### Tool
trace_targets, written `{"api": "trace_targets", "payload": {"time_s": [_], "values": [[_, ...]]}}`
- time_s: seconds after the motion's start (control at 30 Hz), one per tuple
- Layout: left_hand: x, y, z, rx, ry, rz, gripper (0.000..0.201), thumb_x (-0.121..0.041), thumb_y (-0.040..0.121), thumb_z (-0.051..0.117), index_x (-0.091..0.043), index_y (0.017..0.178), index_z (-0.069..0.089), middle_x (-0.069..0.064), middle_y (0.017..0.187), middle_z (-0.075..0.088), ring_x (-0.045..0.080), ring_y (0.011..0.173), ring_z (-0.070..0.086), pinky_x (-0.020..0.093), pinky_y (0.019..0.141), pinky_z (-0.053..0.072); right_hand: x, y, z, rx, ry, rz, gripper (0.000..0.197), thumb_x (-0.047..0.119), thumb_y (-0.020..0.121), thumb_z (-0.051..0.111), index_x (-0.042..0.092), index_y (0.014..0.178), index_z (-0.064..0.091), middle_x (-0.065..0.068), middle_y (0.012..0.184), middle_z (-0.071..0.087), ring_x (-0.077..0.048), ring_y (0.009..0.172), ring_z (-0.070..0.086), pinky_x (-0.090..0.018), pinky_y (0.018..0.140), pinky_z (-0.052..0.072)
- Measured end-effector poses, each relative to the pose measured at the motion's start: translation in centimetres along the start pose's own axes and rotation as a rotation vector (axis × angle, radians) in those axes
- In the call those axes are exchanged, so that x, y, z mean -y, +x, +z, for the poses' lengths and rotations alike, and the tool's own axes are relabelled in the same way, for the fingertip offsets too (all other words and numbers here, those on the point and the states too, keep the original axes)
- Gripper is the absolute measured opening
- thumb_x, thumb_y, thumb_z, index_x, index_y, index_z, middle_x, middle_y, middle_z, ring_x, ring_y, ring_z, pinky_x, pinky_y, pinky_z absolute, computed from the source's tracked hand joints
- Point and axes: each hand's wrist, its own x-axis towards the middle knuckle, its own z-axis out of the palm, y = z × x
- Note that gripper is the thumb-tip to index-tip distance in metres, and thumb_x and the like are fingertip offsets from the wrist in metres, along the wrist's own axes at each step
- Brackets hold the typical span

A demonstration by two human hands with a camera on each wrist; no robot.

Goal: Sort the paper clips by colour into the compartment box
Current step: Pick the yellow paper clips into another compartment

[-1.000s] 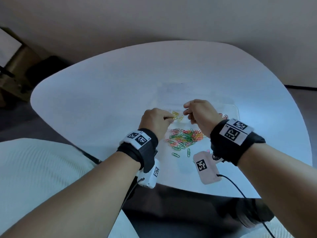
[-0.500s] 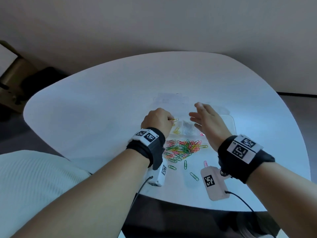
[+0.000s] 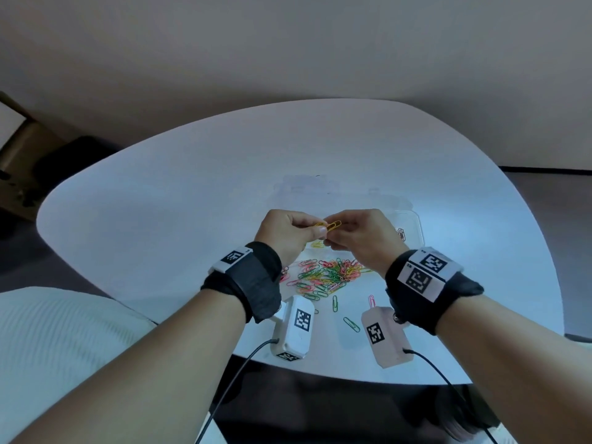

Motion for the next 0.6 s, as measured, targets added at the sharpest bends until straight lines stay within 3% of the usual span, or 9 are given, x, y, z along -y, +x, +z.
{"api": "trace_targets", "payload": {"time_s": [0.1, 0.2, 0.3, 0.4, 0.5, 0.6], "values": [[0.2, 0.4, 0.3, -0.049, 0.093, 0.014, 0.008, -0.012, 0.080, 0.075, -0.012, 0.088, 0.077, -0.007, 0.066, 0.069, -0.005, 0.054, 0.057, 0.016, 0.062, 0.045, -0.6, -0.2, -0.9, -0.094, -0.078, 0.040, 0.011, 0.006, 0.085, 0.068, 0.016, 0.088, 0.070, -0.008, 0.076, 0.074, -0.024, 0.075, 0.073, -0.044, 0.078, 0.060], [0.2, 1.1, 0.4, -0.122, 0.357, 0.043, 0.009, -0.019, 0.083, 0.072, -0.020, 0.090, 0.077, -0.004, 0.090, 0.074, 0.013, 0.086, 0.066, 0.024, 0.083, 0.052, -1.6, -0.3, -3.2, -0.242, -0.122, 0.099, 0.018, 0.005, 0.084, 0.063, 0.018, 0.094, 0.071, -0.005, 0.071, 0.073, -0.022, 0.069, 0.072, -0.042, 0.075, 0.060], [-0.2, 1.9, 0.8, -0.122, 0.555, 0.048, 0.012, -0.020, 0.085, 0.068, -0.023, 0.092, 0.077, -0.003, 0.095, 0.073, 0.021, 0.088, 0.066, 0.026, 0.081, 0.053, -2.3, -0.4, -5.7, -0.353, -0.045, 0.142, 0.021, 0.003, 0.081, 0.065, 0.016, 0.097, 0.071, -0.005, 0.073, 0.073, -0.021, 0.068, 0.072, -0.041, 0.076, 0.060], [-0.2, 2.6, 1.2, -0.015, 0.701, -0.006, 0.016, -0.022, 0.081, 0.072, -0.028, 0.096, 0.072, 0.001, 0.090, 0.067, 0.026, 0.084, 0.062, 0.026, 0.076, 0.049, -2.6, -0.7, -7.2, -0.412, 0.003, 0.143, 0.020, 0.003, 0.080, 0.068, 0.018, 0.093, 0.070, -0.005, 0.075, 0.074, -0.022, 0.066, 0.072, -0.042, 0.077, 0.060], [0.0, 2.7, 1.3, 0.038, 0.753, -0.016, 0.037, -0.023, 0.085, 0.069, -0.021, 0.122, 0.065, 0.004, 0.118, 0.067, 0.026, 0.106, 0.063, 0.029, 0.089, 0.049, -2.4, -0.9, -7.8, -0.496, -0.012, 0.078, 0.012, 0.008, 0.080, 0.070, 0.019, 0.085, 0.071, -0.002, 0.075, 0.074, -0.017, 0.063, 0.072, -0.040, 0.073, 0.061], [-0.4, 2.0, 0.7, -0.030, 0.725, 0.066, 0.038, -0.017, 0.090, 0.055, -0.027, 0.127, 0.060, 0.001, 0.122, 0.065, 0.024, 0.110, 0.061, 0.029, 0.093, 0.048, -2.1, -0.9, -6.9, -0.525, -0.155, -0.018, 0.008, 0.016, 0.080, 0.071, 0.024, 0.080, 0.071, 0.007, 0.073, 0.073, -0.008, 0.058, 0.069, -0.029, 0.064, 0.058]]}}
